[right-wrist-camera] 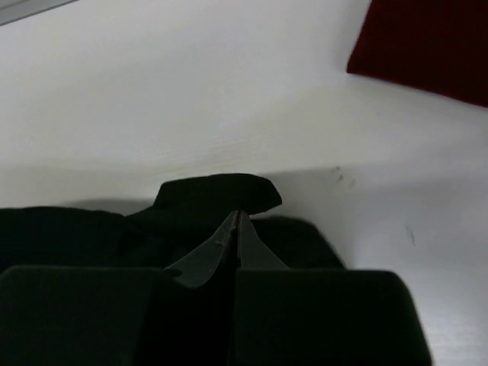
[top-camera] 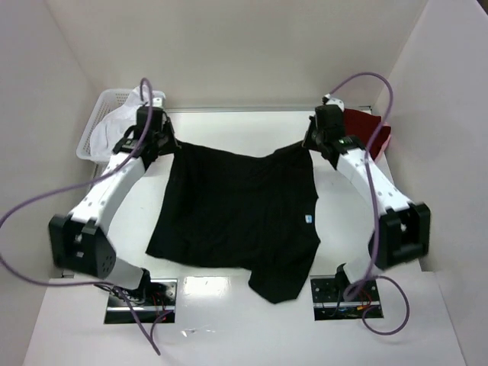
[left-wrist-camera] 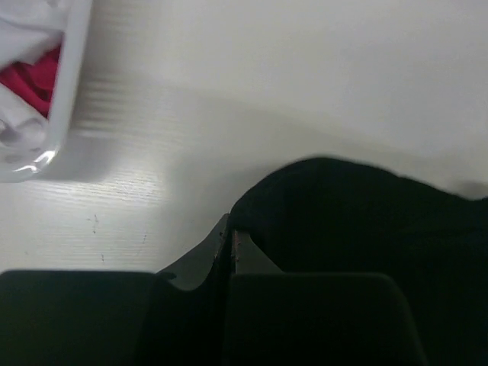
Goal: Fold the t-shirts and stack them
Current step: Flatten out the tshirt, then grap the side of the flattened tshirt furthest away from the robot with both arms, then fold the flattened tshirt in 1/3 of the way
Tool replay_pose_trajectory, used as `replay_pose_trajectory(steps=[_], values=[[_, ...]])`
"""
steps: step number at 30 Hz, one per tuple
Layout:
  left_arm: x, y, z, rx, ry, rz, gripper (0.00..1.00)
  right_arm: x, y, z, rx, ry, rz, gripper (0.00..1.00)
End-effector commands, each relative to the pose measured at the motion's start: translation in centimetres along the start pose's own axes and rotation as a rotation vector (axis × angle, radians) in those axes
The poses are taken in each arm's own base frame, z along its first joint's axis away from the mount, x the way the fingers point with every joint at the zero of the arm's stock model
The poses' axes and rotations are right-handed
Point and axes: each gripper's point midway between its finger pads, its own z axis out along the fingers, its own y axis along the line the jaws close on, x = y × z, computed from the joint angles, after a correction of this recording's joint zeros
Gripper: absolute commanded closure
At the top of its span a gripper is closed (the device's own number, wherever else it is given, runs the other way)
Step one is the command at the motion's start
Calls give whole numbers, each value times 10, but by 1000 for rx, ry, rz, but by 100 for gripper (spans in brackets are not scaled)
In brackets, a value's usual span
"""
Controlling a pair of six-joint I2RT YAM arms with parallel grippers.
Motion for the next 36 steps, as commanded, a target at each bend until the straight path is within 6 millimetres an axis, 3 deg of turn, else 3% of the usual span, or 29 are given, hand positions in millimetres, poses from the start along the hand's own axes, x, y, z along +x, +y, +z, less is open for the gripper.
replay_pose_trajectory(steps=[1, 2, 4, 6, 8, 9, 11, 14, 15, 18, 25, 26, 30, 31, 32, 36], values=[[-13, -1, 63, -44, -12, 7, 100, -72, 39, 43, -86, -174, 17, 100], [-11, 0, 76, -57, -2, 9, 100, -80, 41, 52, -90, -180, 21, 100], [-22, 6, 103, -77, -6, 6, 100, -67, 40, 93, -79, -115, 15, 100], [-27, 16, 121, -95, -1, -10, 100, -82, 51, 103, -100, -139, 35, 100], [-25, 26, 143, -90, 26, -48, 100, -79, 55, 119, -106, -124, 42, 100], [-39, 30, 147, -62, 12, -79, 100, -88, 61, 119, -124, -140, 52, 100], [-41, 37, 164, -41, 30, -107, 100, -93, 61, 127, -134, -143, 56, 100], [-59, 36, 167, -15, 12, -98, 100, -96, 64, 127, -143, -146, 56, 100], [-57, 37, 169, -17, 17, -89, 100, -95, 65, 127, -147, -141, 55, 100], [-57, 38, 166, -17, 18, -52, 100, -90, 66, 115, -168, -128, 70, 100], [-22, 58, 139, -62, 85, 61, 100, -65, 59, 57, -234, -119, 147, 100], [-16, 59, 136, -65, 95, 61, 100, -45, 53, 55, -226, -82, 143, 100], [10, 67, 114, -83, 148, 62, 100, -14, 50, 26, -260, -29, 171, 100], [7, 68, 104, -89, 133, 62, 100, -12, 48, 17, -262, -28, 183, 100], [13, 73, 96, -114, 134, 45, 100, 9, 45, 13, -253, 22, 197, 100], [32, 96, 80, -232, 163, -16, 100, 50, 40, 1, -237, 137, 212, 100]])
